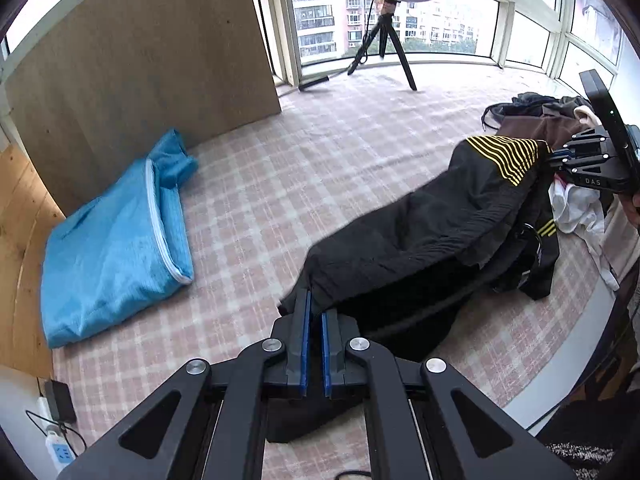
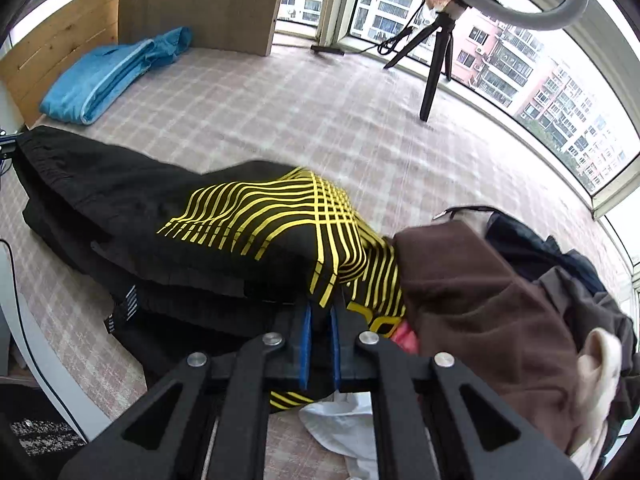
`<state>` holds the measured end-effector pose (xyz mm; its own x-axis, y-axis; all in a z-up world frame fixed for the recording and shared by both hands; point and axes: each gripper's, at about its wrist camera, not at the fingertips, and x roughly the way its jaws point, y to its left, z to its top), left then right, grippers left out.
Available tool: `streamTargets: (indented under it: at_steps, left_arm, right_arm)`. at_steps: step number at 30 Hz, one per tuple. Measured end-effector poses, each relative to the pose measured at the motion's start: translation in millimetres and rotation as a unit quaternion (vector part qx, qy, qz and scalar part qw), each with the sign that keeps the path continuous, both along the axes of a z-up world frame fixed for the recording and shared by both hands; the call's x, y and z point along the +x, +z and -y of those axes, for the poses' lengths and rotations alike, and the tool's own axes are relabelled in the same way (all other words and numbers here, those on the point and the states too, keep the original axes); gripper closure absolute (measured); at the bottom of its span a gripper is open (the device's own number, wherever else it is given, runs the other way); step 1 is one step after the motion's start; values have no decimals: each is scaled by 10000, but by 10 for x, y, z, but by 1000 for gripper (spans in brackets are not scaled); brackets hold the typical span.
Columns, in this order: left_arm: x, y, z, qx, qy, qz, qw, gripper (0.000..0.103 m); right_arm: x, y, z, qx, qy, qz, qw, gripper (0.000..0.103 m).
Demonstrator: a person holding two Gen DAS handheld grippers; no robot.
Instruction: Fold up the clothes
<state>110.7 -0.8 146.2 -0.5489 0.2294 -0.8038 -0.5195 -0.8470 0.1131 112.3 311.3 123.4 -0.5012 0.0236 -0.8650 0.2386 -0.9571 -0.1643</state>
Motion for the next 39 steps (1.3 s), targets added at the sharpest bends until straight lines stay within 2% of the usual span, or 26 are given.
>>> streamTargets:
  at_steps: [3,5,8,10,13,19,23,25,28,31,33,36,39]
  left_arm:
    - [-244,685,48,185,-50,-483,9987,99]
    - [-274,1162,107,288,-143,-825,9961,99]
    - [-145,1771,223,430,-386,-1292,9899,99]
    - [-2,2054,332,601,-513,-1417,9867,99]
    - [232,2294,492,837,-657,-1458,9836,99]
    - [673,2593,747,1150,-839,-1494,9785,99]
    - [712,2818,779,1172,-916,-1593,9760,99]
    - [601,2854,743,1144,-915,-1562,9768,99]
    - [228,2695,573,1071,-823,-1304,9822,99]
    - [-380,2224,351,823,-562,-841,9915,99]
    - [-895,1758,175,664,-366,-400,9963,99]
    - [-1633,930,-117,297,-6,196,9994,99]
    - [-2171,70,-372,157,314,904,9953,99]
  right_arm:
    - [-158,814,-36,-138,-174,-685,9974,96]
    - [-158,1355,-71,-302,-304,-1080,9932,96]
    - [38,2058,-128,-656,-368,-1540,9852,96]
    - [279,2411,-130,-875,-381,-1833,9784,96]
    - [698,2697,-70,-1047,-409,-2199,9690,96]
    - [1372,2991,146,-1343,-348,-2586,9560,96]
    - [1505,3150,168,-1542,-314,-2712,9496,96]
    - [1413,3166,148,-1627,-349,-2659,9495,96]
    - [1082,3050,59,-1748,-530,-2431,9527,96]
    - [431,2633,-116,-2060,-891,-1841,9569,96]
    - [-72,2268,-236,-2086,-1185,-1453,9599,96]
    - [-921,1494,-438,-2171,-1729,-694,9582,96]
    - [-1674,683,-541,-2001,-2190,-13,9550,97]
